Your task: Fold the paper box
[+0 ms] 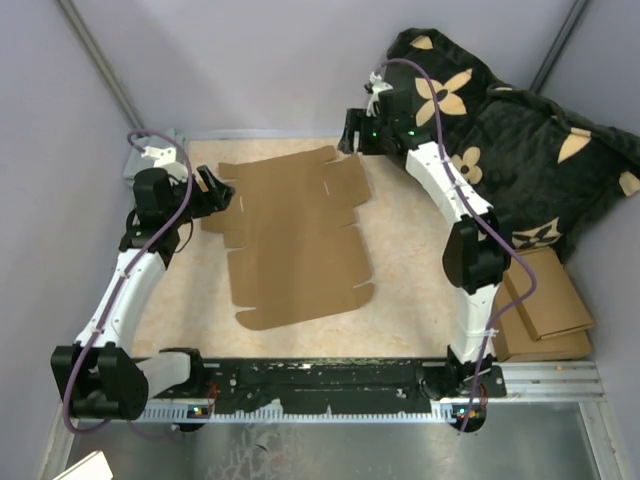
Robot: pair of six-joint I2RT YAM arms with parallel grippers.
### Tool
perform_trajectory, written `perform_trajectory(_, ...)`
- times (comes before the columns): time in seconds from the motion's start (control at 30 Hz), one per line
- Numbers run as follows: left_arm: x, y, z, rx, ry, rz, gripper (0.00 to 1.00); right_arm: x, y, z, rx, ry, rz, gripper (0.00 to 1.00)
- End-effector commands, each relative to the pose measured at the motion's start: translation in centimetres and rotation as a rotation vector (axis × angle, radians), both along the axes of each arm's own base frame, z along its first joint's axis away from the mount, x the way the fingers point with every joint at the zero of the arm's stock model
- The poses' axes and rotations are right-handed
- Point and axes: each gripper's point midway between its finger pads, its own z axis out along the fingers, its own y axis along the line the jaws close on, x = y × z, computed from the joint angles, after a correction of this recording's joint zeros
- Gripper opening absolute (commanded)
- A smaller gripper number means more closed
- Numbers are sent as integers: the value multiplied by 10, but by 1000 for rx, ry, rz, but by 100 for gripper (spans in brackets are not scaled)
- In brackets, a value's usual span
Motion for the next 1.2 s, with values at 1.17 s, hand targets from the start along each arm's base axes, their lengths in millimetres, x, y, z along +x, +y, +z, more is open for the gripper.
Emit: perform_trajectory(1.17, 127, 45, -83, 38, 217, 301, 79, 79, 34, -104, -82, 54, -20, 78)
